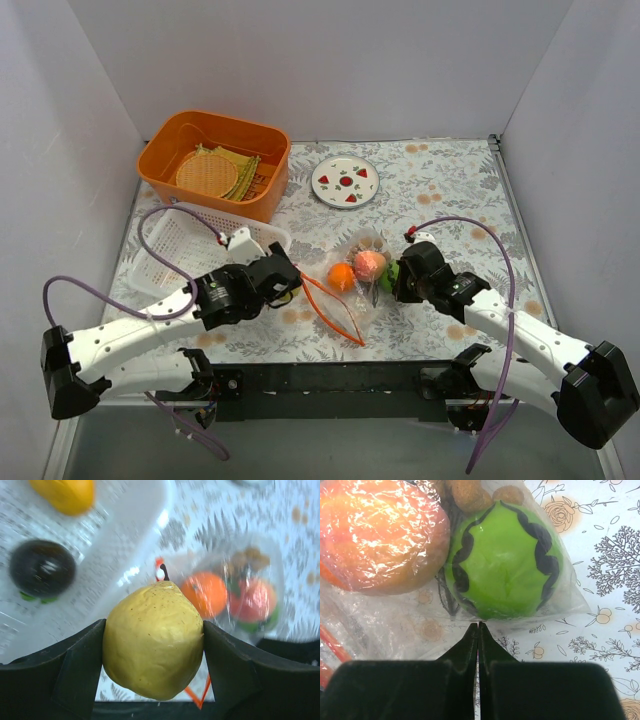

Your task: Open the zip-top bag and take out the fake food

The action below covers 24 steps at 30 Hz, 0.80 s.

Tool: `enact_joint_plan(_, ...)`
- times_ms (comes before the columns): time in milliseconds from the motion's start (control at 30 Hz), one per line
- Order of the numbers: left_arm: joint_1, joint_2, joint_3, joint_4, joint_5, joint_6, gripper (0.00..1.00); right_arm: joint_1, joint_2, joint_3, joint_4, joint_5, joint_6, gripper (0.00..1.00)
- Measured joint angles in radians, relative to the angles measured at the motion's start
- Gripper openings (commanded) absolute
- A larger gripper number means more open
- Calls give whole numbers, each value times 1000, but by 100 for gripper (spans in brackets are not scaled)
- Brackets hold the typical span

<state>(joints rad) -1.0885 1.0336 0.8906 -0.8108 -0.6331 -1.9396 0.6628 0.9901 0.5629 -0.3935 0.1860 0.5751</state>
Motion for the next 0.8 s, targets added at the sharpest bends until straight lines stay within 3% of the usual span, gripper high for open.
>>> enact_joint_plan(267, 410, -51, -1, 0, -24, 80, 53, 0, -3, 4, -15, -16, -12, 2)
enact_joint_plan(433, 607, -29, -48, 88, 26, 160, 64, 0, -25, 21, -39, -31, -31, 16)
enact_joint_plan(467, 633, -17, -54, 99, 36, 169, 77, 0, -31, 26, -44, -32, -33, 21)
enact_joint_plan(567, 693, 19, -69, 130, 65, 195, 97, 0, -48, 45, -60, -37, -43, 31)
enact_joint_plan(700, 727, 36, -77, 161, 108, 230, 96, 0, -61, 74, -80, -43, -58, 39)
enact_joint_plan(800, 727, 24, -81, 185, 151, 256, 89, 0, -68, 95, -84, -48, -63, 42)
